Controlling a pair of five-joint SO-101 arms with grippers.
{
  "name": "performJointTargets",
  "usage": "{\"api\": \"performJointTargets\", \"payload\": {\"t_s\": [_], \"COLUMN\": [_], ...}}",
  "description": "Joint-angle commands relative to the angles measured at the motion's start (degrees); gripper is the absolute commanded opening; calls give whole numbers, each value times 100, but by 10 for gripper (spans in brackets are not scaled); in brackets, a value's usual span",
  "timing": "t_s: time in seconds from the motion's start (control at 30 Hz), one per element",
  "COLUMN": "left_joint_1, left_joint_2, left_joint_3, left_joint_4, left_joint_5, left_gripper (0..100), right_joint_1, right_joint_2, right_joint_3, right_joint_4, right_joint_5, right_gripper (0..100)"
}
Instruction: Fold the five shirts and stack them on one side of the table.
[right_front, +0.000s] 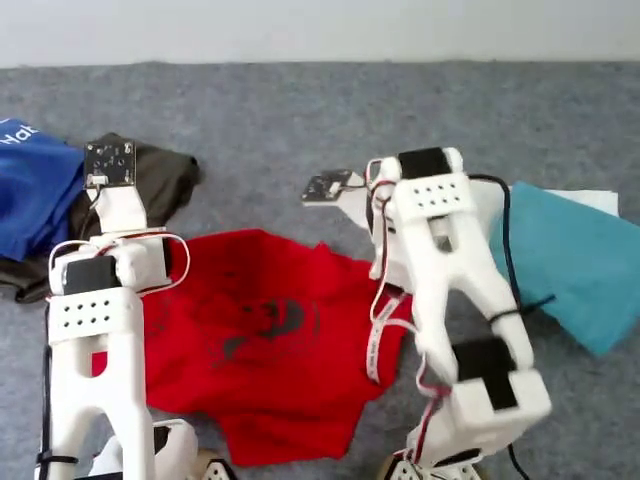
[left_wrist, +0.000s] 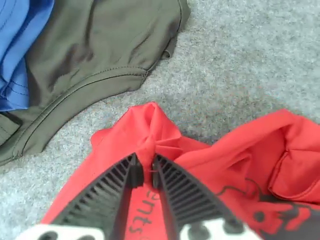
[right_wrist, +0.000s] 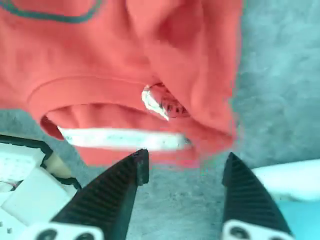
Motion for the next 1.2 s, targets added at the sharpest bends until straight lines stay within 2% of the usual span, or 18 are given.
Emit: {"api": "performJointTargets", "payload": {"t_s": [0.0, 0.13, 0.3, 0.47, 0.63, 0.97, 1.17], "left_joint_1": [35, 9, 35, 35, 0, -9, -9], "left_joint_2": [0, 0, -9, -9, -18, -35, -44], "left_joint_3": [-215, -215, -215, -215, -215, -145, -145], "left_joint_4": [-97, -62, -62, -62, -62, -53, -53], "left_joint_5": [-18, -9, -9, -9, -9, -9, -9], "left_gripper": [13, 13, 13, 13, 13, 13, 13], "right_joint_1": [-259, -374, -884, -1393, -1323, -1376, -1209], "right_joint_2": [-1051, -1596, -1253, -338, 1156, 3424, 3442], "right_joint_3": [79, 132, 9, -422, -1644, -4308, -4281], "right_joint_4": [268, 233, -268, -963, -927, 207, 259], "right_joint_5": [-79, -519, -1662, -2268, -2866, -3130, -3174], "right_gripper": [270, 270, 270, 270, 270, 270, 269]}}
